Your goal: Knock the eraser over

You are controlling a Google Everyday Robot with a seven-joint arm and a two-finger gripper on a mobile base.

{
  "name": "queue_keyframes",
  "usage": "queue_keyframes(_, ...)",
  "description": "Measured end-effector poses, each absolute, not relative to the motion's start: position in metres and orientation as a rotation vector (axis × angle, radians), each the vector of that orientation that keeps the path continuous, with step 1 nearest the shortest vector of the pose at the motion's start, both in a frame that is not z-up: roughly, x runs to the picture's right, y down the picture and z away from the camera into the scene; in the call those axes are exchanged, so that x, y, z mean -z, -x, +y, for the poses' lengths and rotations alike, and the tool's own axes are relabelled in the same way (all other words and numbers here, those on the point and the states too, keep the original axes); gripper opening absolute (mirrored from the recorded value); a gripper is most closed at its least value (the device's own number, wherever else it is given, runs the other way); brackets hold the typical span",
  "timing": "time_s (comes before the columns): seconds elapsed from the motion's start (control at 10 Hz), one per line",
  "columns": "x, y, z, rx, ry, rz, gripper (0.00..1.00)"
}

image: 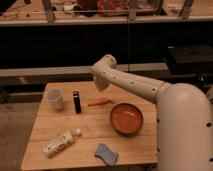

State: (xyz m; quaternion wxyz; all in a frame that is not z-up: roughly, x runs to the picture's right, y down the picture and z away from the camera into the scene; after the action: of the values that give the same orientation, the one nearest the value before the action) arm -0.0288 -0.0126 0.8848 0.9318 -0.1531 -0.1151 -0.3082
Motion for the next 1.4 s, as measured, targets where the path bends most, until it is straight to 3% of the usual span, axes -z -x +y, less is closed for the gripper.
queue_keyframes(1.4, -0.889, 0.048, -0.006, 0.679, 0.295, -0.275, 0.09)
